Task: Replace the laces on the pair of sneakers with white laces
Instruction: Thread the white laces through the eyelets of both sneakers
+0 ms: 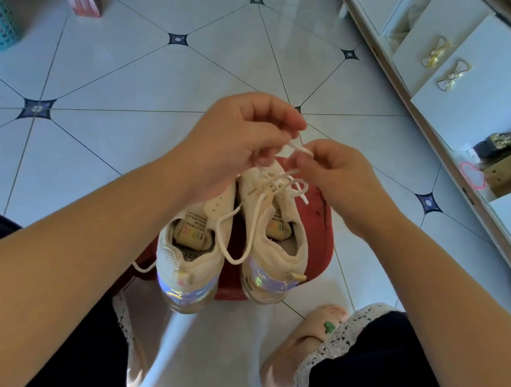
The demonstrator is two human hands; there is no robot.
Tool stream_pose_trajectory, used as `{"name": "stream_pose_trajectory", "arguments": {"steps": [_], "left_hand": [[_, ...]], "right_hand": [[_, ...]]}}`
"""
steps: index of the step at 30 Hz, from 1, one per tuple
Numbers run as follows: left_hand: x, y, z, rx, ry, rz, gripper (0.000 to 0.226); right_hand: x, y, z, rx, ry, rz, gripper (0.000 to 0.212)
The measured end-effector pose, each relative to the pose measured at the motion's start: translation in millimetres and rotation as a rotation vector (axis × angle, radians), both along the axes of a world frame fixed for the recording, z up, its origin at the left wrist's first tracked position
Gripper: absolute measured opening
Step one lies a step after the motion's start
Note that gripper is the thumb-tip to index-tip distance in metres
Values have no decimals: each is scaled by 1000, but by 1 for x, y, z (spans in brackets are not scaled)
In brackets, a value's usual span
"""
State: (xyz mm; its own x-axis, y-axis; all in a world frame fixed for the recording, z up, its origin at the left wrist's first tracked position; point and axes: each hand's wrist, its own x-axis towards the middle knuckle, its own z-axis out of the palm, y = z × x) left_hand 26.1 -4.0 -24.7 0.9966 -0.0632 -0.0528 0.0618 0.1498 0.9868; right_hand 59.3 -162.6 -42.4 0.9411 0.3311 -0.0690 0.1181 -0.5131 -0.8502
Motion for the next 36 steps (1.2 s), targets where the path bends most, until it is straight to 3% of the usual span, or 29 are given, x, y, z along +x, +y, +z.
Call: {"name": "stream_pose_trajectory", "arguments": {"steps": [5, 8, 11, 13, 17, 20, 22, 25, 28, 36], "left_hand": [[9, 12, -8, 455, 131, 174, 33], [6, 9, -13, 877, 18, 99, 26], [1, -6, -15, 1058, -110, -54, 37], [-1, -15, -18, 1054, -167, -100, 46], [1, -15, -23, 958, -144, 10, 27], [5, -8, -27, 970, -126, 81, 16], [6, -6, -30, 993, -122, 64, 14], [3, -12, -33, 969, -126, -37, 21], [1, -20, -37, 965, -158, -54, 26], [1, -22, -47, 1030, -174, -3, 11]], "right_hand": [[13, -28, 10, -1, 41, -61, 11], [11, -29, 5, -92, -9, -69, 10], [3, -16, 0, -117, -9, -34, 11], [-3, -7, -4, -61, 41, 23, 16], [-5, -6, -3, 48, 170, -14, 11], [0, -16, -2, -67, 84, -90, 4], [3, -20, -3, -132, 52, -105, 10], [1, -17, -4, -54, 147, -64, 19], [-6, -9, -10, -13, 197, -9, 10], [-9, -14, -24, -396, 57, 52, 26]]}}
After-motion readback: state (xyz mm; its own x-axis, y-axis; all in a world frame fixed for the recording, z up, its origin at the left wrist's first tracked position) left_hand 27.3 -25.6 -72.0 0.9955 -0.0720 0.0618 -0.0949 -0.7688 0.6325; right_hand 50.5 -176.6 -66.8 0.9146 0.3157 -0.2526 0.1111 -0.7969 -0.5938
